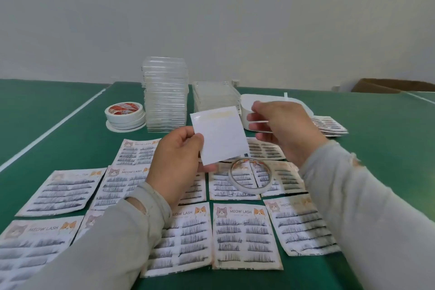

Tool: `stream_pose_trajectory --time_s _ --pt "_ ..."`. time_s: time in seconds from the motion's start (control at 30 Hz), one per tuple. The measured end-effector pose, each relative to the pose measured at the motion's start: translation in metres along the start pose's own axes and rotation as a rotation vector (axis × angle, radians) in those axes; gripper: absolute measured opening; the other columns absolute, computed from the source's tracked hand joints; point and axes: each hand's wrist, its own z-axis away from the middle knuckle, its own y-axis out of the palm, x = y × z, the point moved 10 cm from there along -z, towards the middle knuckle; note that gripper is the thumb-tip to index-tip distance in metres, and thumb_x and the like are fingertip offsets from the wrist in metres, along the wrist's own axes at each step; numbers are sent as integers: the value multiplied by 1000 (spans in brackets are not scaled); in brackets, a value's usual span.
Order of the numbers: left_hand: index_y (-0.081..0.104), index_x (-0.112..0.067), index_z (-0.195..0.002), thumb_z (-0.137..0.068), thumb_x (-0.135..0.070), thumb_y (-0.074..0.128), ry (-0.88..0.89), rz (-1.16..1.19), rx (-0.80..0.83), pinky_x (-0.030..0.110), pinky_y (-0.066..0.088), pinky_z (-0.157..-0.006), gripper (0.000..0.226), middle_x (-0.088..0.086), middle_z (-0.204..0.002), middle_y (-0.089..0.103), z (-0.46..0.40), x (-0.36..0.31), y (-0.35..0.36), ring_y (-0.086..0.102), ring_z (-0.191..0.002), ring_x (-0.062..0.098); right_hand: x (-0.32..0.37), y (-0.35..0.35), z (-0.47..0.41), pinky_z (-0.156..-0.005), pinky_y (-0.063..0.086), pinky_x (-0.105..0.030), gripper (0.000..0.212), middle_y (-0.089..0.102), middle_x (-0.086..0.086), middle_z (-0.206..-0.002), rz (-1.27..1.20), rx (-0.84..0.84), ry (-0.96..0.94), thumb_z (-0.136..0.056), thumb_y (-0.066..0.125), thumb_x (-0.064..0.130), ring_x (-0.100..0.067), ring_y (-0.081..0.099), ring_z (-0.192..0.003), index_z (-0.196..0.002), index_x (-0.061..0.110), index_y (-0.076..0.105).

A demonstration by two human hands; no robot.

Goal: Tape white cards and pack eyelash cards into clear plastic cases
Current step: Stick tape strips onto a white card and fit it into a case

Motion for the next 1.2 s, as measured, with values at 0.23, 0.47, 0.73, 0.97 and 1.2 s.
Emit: stream_pose_trajectory --time_s 0.23,0.47,0.73,0.97,1.2 --pt "74 -20 -95 -103 -17 56 68 -58 -18 28 61 -59 20 -6 -93 78 4 -8 -3 75 -77 12 -19 21 43 -63 45 -35 43 50 -21 -69 171 -2 -152 -88 63 32 -18 48 -64 -87 -11 58" --pt "70 -29 -92 -102 -22 58 258 -270 -2 25 53 -46 18 -6 -80 75 5 -22 -1 70 -56 14 -16 16 44 -63 47 -31 32 56 3 -62 333 -62 -321 -98 60 35 -12 50 -60 -81 9 66" --pt "72 -20 -93 -101 -19 60 230 -261 8 19 44 -43 15 -2 -52 60 2 -16 -1 61 -42 13 -1 13 54 -50 35 -16 23 43 12 -53 299 -114 -485 -100 59 35 -5 38 -49 -83 20 63" --pt "72 -15 -106 -105 -20 53 191 -139 103 25 46 -42 20 12 -59 62 5 -15 10 60 -45 17 -44 45 50 -45 47 -22 27 74 -1 -86 -207 306 0 -90 69 40 -15 63 -59 -99 14 71" --pt "70 -19 -109 -102 -6 55 176 -65 157 25 55 -52 21 4 -73 71 4 -13 15 68 -58 17 -37 39 50 -61 60 -24 16 79 -5 -104 -372 241 -43 -101 61 25 -24 77 -88 -112 19 71"
